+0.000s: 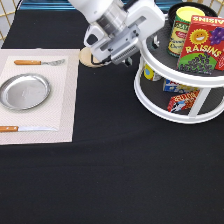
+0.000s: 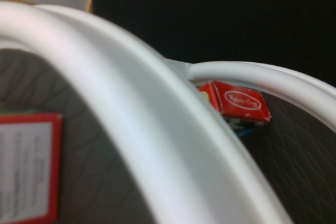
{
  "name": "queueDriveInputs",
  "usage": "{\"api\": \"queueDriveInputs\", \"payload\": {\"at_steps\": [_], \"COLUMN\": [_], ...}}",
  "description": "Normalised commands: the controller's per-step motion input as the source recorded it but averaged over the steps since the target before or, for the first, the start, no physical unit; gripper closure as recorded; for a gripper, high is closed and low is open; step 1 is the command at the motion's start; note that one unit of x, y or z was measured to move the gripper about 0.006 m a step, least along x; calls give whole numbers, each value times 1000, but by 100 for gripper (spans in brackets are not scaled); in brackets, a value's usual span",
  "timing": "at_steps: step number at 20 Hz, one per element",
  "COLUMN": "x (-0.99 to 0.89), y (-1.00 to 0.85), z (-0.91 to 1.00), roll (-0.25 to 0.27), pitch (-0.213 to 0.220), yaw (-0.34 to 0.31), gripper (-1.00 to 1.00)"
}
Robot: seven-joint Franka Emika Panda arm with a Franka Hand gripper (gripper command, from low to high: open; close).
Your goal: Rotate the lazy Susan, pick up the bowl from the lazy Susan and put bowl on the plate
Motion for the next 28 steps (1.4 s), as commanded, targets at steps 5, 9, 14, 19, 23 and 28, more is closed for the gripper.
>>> {"api": "queueDriveInputs", "payload": {"at_steps": [5,9,14,19,23,28], "x": [-882,-814,-457,-76,83,458], "y": [356,474,237,31,0,0], "z": [187,0,-152,-271,-164,12], "roll": [-84,-86,-78,-84,-78,-88], "pitch": [-7,0,-3,-24,-12,1], "yaw": [0,0,0,0,-8,-27], "gripper": [-100,-100,-100,-100,-100,-100]}}
